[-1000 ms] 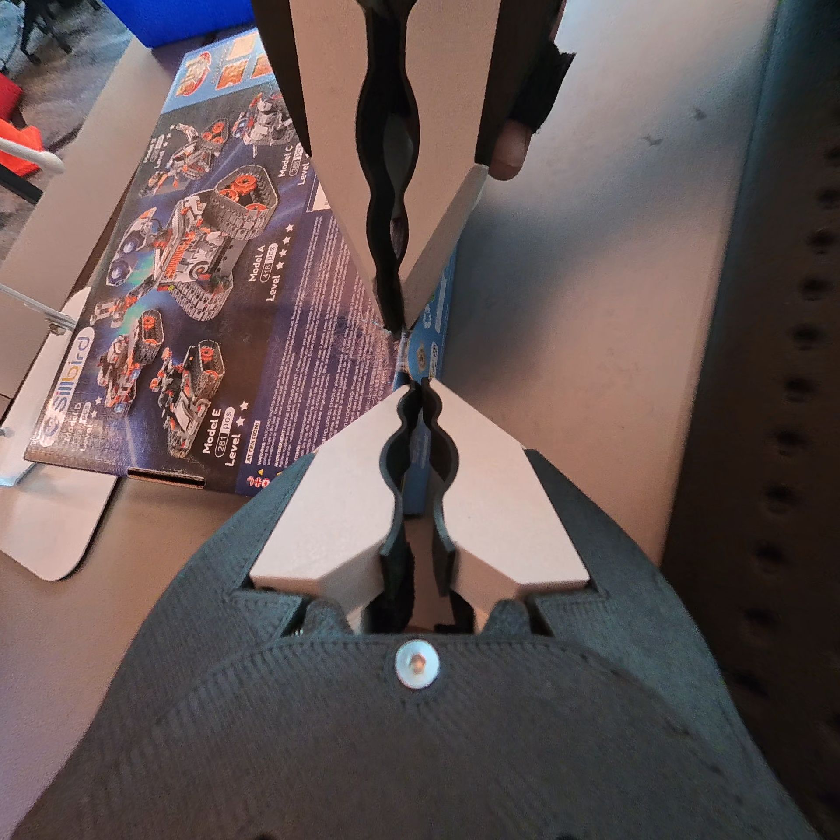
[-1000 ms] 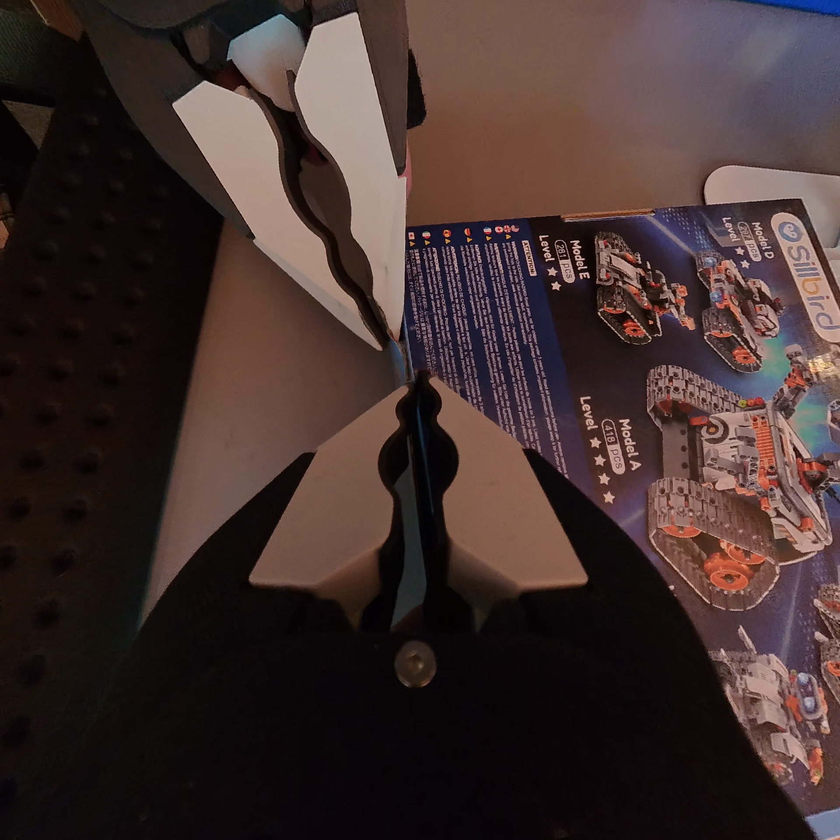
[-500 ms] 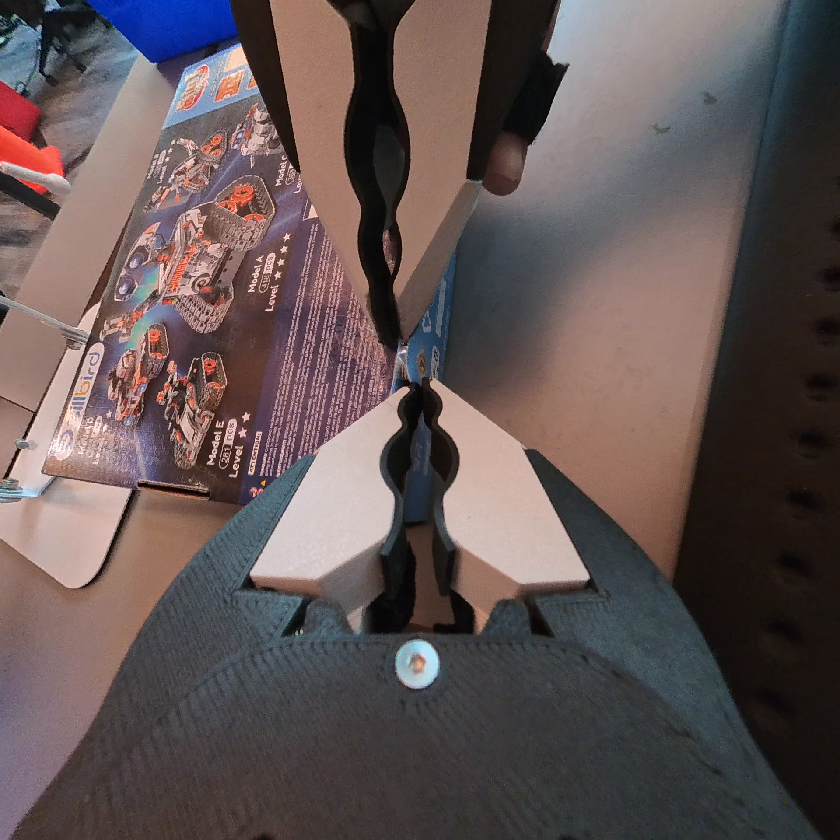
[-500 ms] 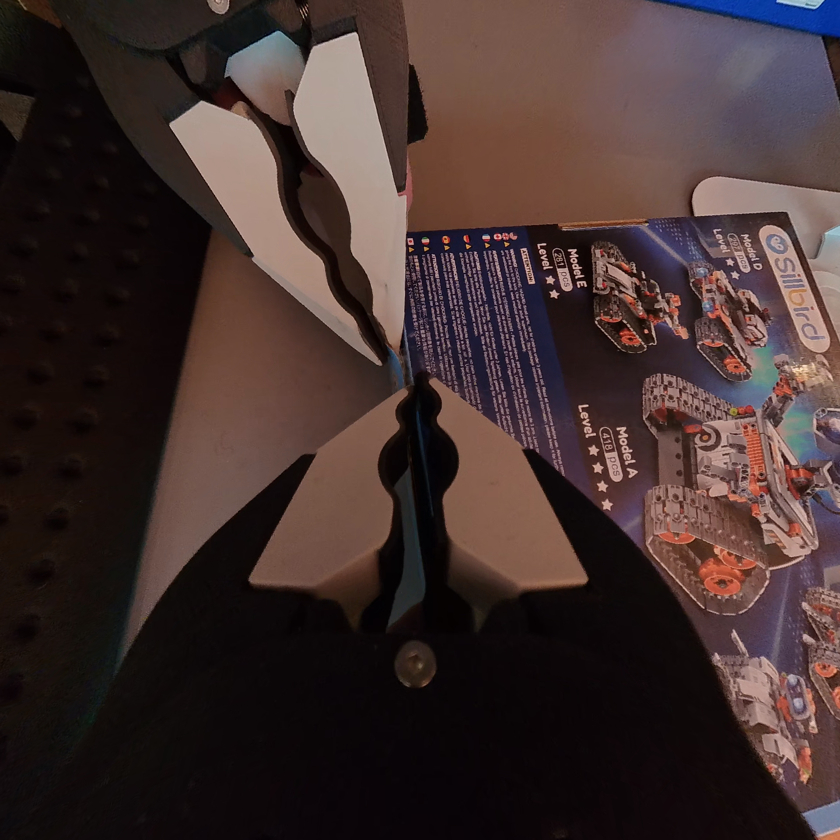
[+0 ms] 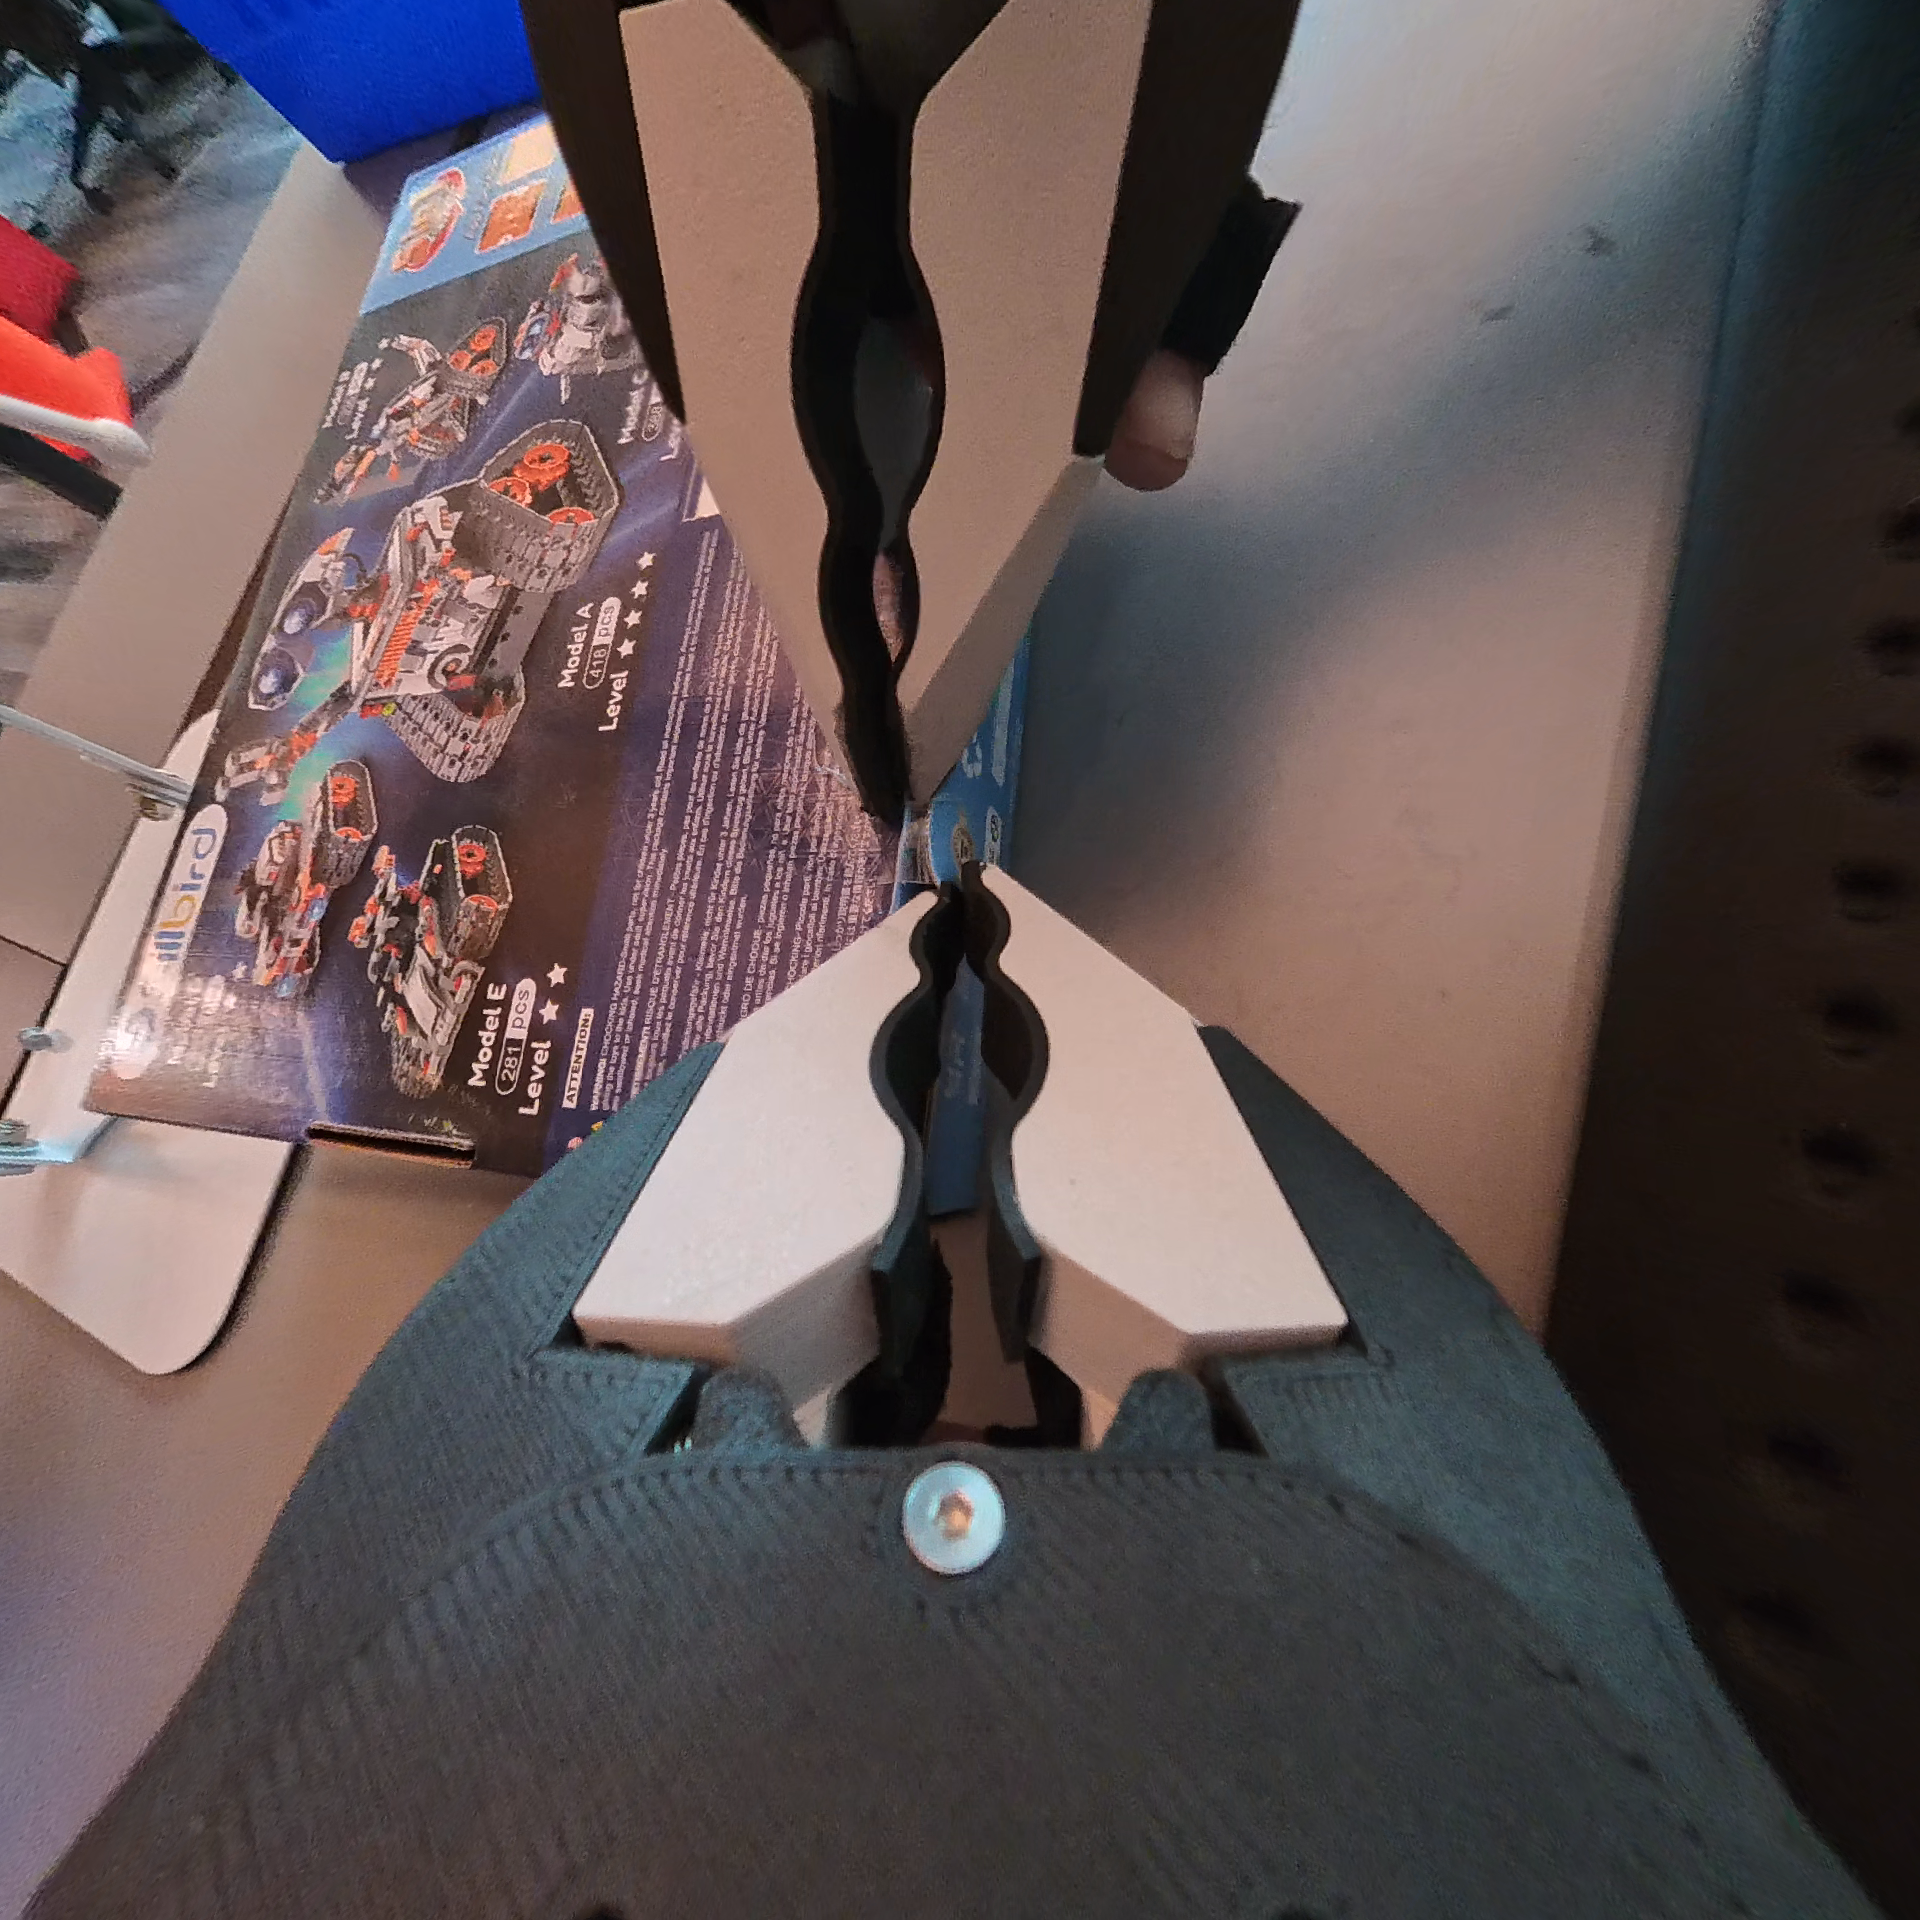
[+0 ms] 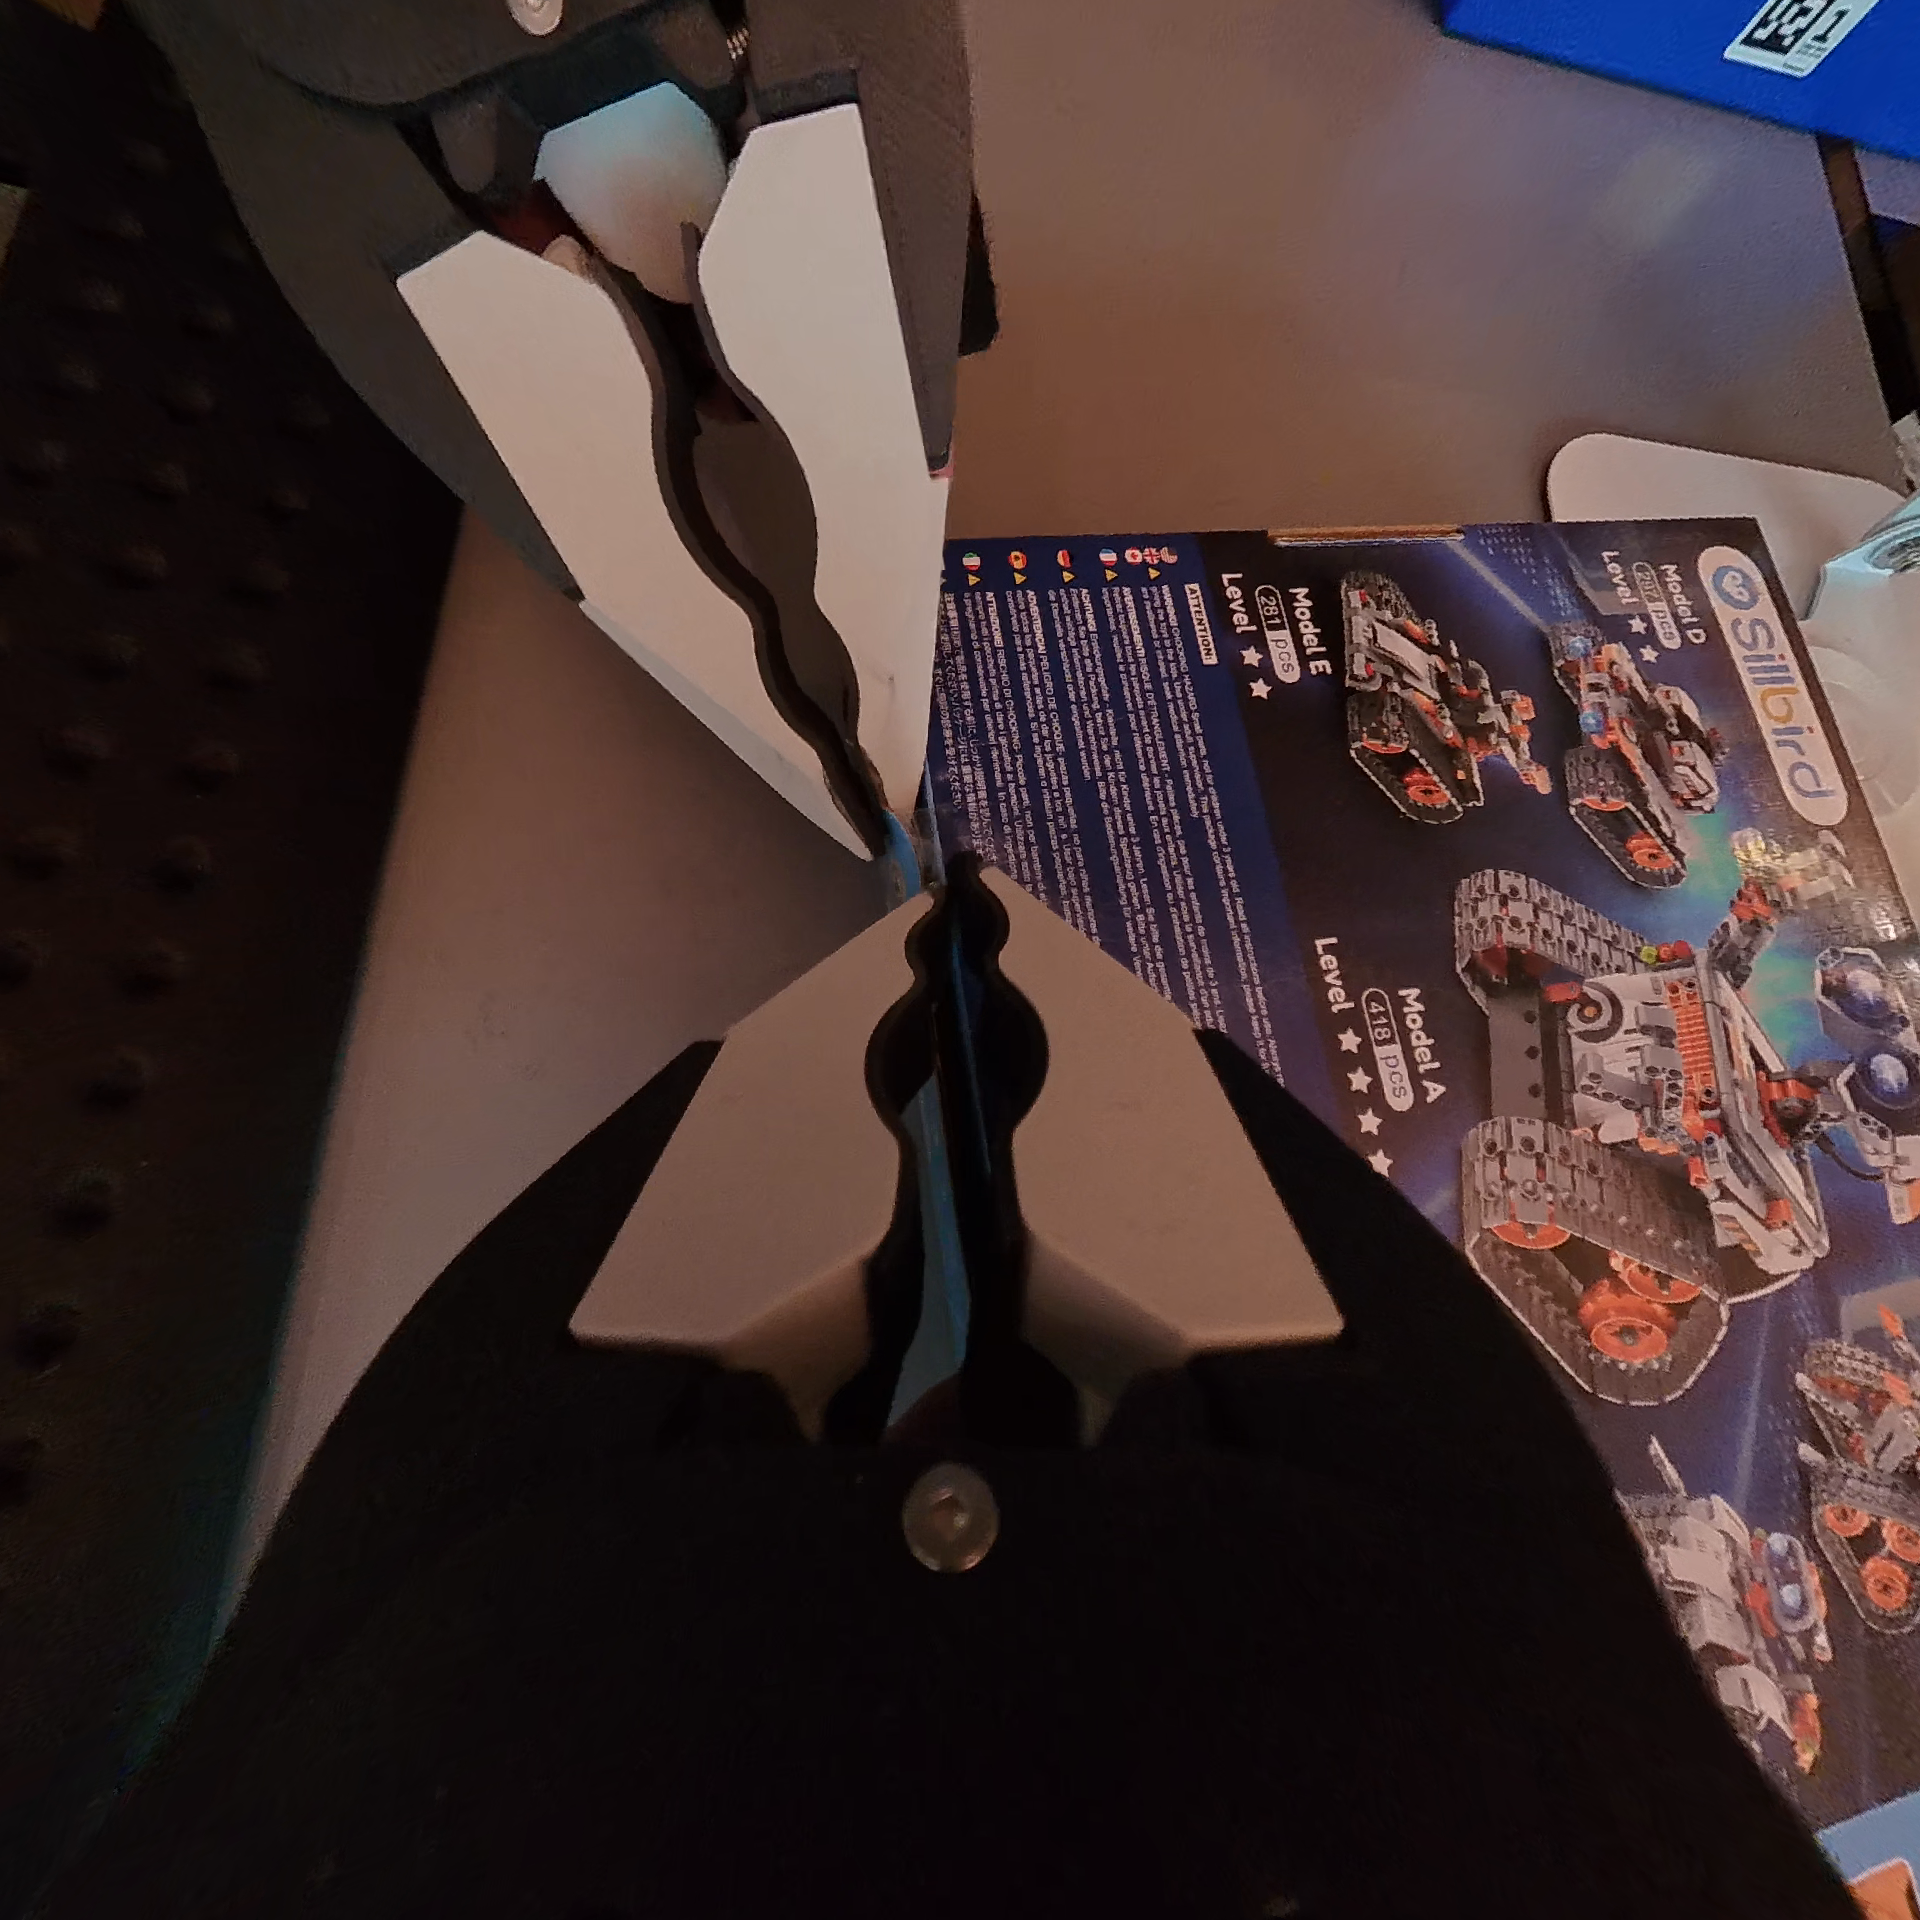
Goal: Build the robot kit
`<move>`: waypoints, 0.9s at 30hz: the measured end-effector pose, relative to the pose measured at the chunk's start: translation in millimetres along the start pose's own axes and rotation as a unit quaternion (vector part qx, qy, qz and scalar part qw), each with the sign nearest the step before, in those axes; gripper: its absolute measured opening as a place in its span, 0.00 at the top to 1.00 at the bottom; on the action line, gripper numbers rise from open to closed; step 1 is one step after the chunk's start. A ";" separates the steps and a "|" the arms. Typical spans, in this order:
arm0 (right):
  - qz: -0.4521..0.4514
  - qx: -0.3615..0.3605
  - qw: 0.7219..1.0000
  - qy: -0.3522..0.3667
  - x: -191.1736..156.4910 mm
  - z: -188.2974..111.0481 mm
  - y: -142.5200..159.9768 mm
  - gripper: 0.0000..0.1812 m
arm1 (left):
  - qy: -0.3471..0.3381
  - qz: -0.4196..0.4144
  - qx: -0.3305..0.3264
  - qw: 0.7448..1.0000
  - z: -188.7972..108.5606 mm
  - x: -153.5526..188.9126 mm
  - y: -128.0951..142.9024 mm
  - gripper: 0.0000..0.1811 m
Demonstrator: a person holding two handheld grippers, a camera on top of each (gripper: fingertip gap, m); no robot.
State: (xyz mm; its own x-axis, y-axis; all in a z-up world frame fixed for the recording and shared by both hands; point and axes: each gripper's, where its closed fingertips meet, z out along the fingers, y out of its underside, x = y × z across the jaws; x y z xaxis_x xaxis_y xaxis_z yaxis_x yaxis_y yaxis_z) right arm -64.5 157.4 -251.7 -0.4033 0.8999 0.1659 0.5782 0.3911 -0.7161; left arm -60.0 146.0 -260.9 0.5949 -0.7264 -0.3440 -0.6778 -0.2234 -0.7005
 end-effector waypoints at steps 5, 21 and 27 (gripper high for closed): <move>0.012 -0.001 1.000 -0.002 0.1 0.5 -0.4 1.00 | -0.011 0.024 -0.005 1.000 1.2 -0.1 0.1 1.00; -0.021 -0.016 0.999 0.031 5.3 2.7 -1.0 1.00 | -0.006 0.037 -0.004 0.999 5.4 -3.1 -1.2 1.00; -0.003 0.005 1.000 0.016 6.7 3.3 -1.2 1.00 | -0.015 0.046 -0.006 0.999 6.7 -4.6 -1.4 1.00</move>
State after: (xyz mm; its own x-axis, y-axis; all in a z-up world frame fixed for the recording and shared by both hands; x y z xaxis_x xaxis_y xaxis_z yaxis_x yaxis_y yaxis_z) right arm -70.2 162.3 -252.0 -0.3836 0.9032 0.1927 0.5687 0.3955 -0.7213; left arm -58.9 154.0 -262.5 0.5426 -0.7241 -0.4258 -0.7355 -0.1647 -0.6572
